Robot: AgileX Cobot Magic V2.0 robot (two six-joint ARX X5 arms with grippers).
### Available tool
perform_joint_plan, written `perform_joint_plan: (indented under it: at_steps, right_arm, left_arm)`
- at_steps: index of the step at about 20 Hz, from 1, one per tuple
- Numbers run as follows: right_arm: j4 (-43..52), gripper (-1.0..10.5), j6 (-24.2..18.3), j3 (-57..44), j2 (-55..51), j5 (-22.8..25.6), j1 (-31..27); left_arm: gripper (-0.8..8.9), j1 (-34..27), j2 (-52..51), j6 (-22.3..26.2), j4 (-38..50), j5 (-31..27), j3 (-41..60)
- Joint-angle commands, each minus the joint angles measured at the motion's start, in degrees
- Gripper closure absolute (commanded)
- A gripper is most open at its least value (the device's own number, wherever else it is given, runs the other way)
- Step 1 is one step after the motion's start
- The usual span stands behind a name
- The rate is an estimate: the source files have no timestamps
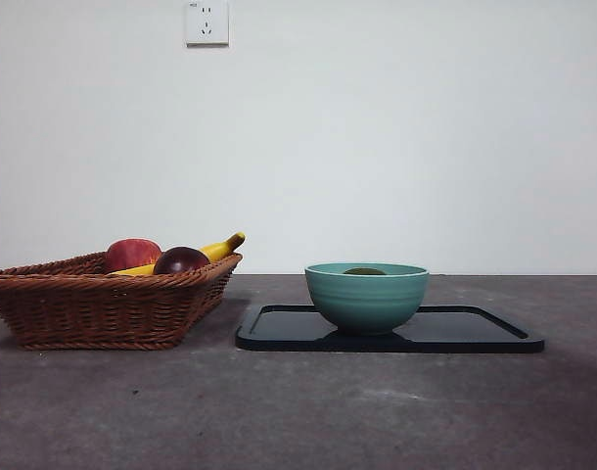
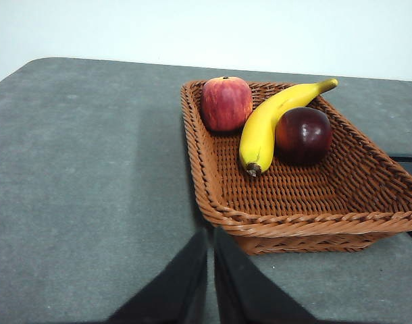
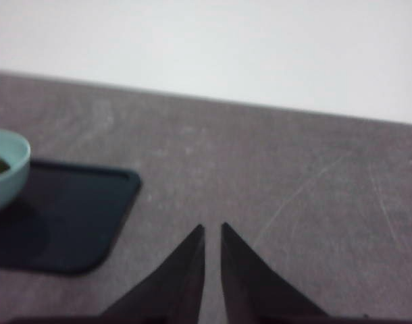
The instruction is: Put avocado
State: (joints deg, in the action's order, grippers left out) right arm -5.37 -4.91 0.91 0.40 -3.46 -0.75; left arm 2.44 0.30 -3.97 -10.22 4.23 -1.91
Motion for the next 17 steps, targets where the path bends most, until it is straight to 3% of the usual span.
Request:
perform_joint_plan:
  at_steps: [1,11,17]
  right_arm:
    - [-0.61,9.1,-2.62,-0.33,-0.2,-0.2,0.0]
    - [-4.79,9.1,-2.43,-0.33,-0.2,-1.16,-0.2]
    - [-4.79,9.1,-0.17,-0.33,-0.2,-1.18,-0.83]
  left_arm:
    - [7.97,0.04,-0.11,0.24,-0.46,-0.13,1.22]
    - [7.97,0.04,-0.11,0.24,-0.46,-0.13,1.22]
    - [7.97,0.04,-0.11,0.24,-0.46,-0.13,1.22]
